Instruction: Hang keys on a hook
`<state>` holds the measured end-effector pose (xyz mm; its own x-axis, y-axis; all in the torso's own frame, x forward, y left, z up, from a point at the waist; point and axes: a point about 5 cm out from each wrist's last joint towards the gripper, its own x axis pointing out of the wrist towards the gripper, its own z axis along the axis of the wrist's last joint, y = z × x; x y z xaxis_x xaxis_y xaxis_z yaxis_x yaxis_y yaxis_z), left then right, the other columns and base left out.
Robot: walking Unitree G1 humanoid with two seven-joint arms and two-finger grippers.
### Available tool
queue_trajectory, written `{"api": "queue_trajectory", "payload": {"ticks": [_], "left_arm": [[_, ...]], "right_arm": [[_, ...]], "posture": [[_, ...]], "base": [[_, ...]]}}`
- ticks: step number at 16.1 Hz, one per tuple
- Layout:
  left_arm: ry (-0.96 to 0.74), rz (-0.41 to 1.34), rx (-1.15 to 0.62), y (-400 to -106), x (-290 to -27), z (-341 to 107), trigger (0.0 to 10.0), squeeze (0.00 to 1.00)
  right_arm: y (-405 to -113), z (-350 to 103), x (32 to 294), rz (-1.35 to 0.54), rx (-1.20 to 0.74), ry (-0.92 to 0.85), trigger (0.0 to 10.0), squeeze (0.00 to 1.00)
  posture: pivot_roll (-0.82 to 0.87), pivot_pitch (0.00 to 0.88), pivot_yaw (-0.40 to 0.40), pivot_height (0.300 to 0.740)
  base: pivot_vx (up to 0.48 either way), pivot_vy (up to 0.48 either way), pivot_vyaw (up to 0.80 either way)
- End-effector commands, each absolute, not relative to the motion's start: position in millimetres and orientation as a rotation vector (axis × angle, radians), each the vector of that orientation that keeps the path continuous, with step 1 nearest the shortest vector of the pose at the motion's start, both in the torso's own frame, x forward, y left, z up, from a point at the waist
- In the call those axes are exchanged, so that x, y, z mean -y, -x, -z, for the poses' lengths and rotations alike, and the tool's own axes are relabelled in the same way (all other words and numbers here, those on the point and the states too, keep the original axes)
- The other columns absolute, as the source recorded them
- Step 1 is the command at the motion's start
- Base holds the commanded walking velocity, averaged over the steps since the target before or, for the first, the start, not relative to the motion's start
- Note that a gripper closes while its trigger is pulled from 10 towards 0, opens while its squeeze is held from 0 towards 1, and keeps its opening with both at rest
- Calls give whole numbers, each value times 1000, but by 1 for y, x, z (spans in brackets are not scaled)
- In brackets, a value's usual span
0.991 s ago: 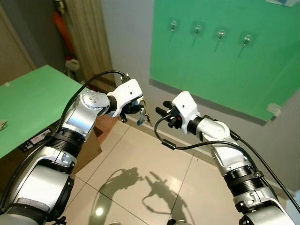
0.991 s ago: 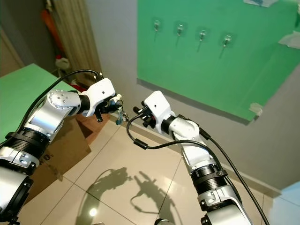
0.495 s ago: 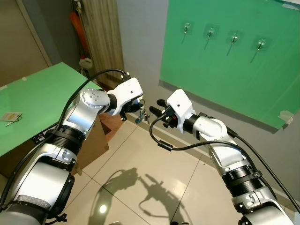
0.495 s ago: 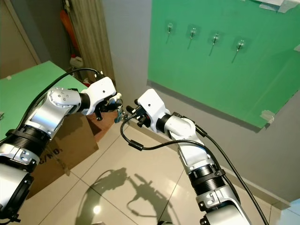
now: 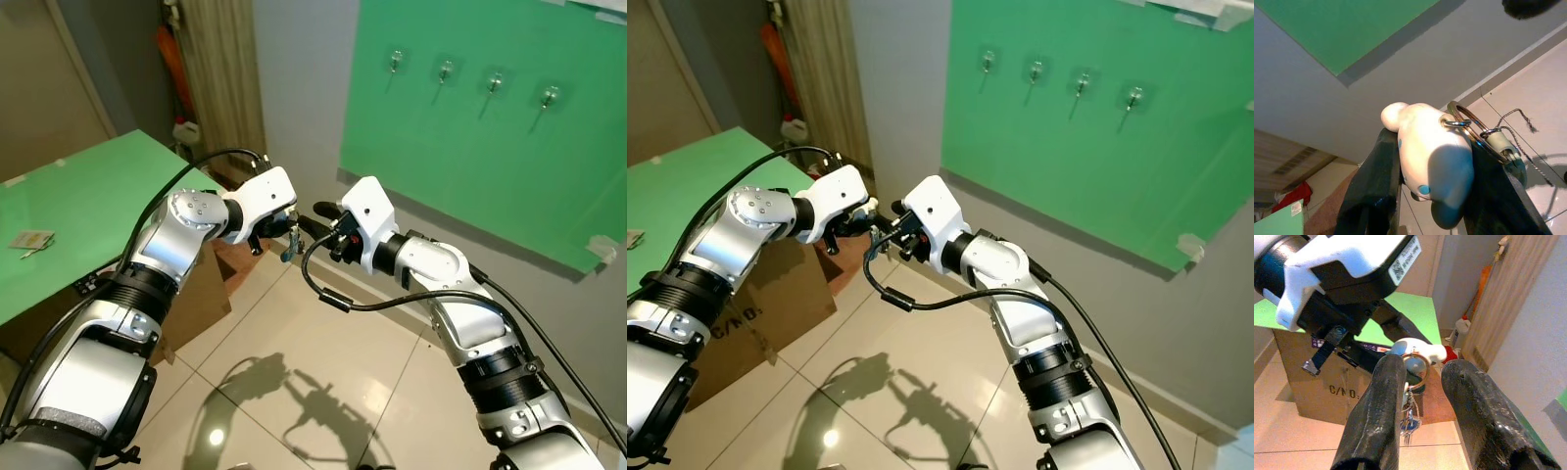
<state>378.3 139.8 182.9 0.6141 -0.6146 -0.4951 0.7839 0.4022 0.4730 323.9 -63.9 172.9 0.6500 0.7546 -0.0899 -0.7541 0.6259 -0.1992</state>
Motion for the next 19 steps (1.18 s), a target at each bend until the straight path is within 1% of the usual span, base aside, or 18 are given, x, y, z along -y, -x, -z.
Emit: {"api": "queue_trajectory", "payload": {"ticks": [1,5,7,9,12,15,19], "left_arm": [[-765,890,-235,-381,-137,-191,0,0],[-768,885,-219,-382,-134,-193,0,0],[-840,878,-224,-386,-136,-197,0,0],[-926,845,-216,-392,-137,-208,0,0],[-976,842,-215,-394,-136,-213,0,0],[-1049,845,-221,-398,-134,-219,0,0],[-1139,835,-222,-404,-134,-238,0,0]], "right_arm": [[-321,-173,63,-880,0,213,10000,0],[-324,-173,64,-849,-2,214,10000,0],[-325,-170,63,-837,-16,227,10000,0],[-325,-168,63,-827,-21,225,10000,0],[-326,-168,63,-812,-15,213,10000,0],[-326,-168,63,-807,-11,218,10000,0],[-329,-169,61,-801,-5,220,10000,0]], "posture": [[-12,67,35,740],[-12,59,32,740],[-8,44,32,740],[-11,28,37,740],[-14,21,41,740],[-14,13,43,740],[-7,11,52,740]], "base": [[0,0,0],[0,0,0],[0,0,0],[0,0,-763],[0,0,-762],[0,0,0],[0,0,0]]}}
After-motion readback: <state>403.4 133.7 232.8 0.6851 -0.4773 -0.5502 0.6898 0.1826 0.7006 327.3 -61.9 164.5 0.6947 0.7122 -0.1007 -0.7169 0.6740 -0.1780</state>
